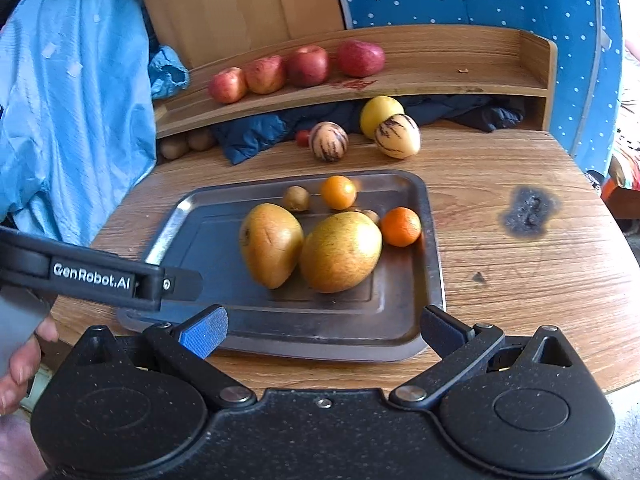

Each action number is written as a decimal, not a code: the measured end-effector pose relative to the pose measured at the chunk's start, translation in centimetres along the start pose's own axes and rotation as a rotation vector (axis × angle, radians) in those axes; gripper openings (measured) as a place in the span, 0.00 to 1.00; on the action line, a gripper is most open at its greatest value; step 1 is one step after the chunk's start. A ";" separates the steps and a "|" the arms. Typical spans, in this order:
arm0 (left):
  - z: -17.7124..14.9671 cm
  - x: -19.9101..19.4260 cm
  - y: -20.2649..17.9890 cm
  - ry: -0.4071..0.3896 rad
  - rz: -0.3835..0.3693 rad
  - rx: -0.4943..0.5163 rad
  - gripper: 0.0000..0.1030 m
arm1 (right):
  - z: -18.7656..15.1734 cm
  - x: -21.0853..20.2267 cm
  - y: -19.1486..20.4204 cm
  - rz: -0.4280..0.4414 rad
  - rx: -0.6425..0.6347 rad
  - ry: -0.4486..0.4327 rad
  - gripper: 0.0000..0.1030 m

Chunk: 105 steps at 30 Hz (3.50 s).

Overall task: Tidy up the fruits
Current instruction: 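Move both tools back beneath the shelf toward the striped pepino melons, then close the left gripper on a striped pepino while the right gripper grasps another pepino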

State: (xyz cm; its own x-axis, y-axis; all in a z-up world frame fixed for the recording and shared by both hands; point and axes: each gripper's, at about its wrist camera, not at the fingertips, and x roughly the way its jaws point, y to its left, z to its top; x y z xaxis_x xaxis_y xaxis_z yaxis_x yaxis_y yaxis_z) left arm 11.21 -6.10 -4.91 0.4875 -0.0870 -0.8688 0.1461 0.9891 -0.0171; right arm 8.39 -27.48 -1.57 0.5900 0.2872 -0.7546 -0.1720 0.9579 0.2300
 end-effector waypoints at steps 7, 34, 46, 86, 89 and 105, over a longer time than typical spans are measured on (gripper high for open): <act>0.8 -0.3 0.4 -0.004 0.026 -0.012 0.99 | 0.8 0.4 -0.2 0.022 0.003 -0.003 0.99; 14.4 10.7 -1.4 0.013 -0.086 0.109 0.99 | 9.4 10.0 -5.4 -0.159 0.093 0.042 0.99; 18.5 15.9 -2.6 0.043 -0.139 0.160 0.99 | 12.7 13.7 -7.1 -0.233 0.062 0.052 0.99; 19.6 18.0 -1.5 0.063 -0.294 0.094 0.54 | 16.4 19.0 -5.2 -0.193 -0.168 0.053 0.61; 19.6 18.1 -1.6 0.065 -0.293 0.094 0.54 | 16.4 19.0 -5.3 -0.194 -0.168 0.054 0.60; 19.4 18.0 -1.8 0.057 -0.288 0.112 0.52 | 16.0 19.1 -5.5 -0.209 -0.147 0.042 0.55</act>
State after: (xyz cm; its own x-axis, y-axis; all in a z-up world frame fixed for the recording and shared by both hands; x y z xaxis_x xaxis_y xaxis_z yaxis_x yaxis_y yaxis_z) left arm 36.41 -11.74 -10.91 0.3640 -0.3520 -0.8623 0.3670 0.9051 -0.2146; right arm 33.17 -27.37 -7.41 0.5917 0.0797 -0.8022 -0.1641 0.9862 -0.0230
